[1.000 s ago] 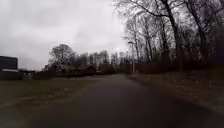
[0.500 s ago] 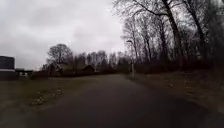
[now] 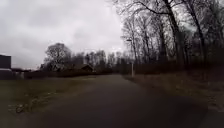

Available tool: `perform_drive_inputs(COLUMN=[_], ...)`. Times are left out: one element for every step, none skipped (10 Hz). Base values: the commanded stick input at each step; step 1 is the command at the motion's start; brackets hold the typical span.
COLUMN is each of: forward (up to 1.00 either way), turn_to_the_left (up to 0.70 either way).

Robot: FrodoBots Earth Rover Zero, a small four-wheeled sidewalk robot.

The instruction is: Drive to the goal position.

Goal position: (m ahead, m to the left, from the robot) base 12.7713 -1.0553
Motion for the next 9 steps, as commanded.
perform_drive_inputs(forward=[1.0,1.0,1.0,1.0,1.0,1.0,1.0,1.0,1.0], turn_to_the_left=[0.0,0.0,0.0,0.0,0.0,0.0,0.0,0.0,0.0])
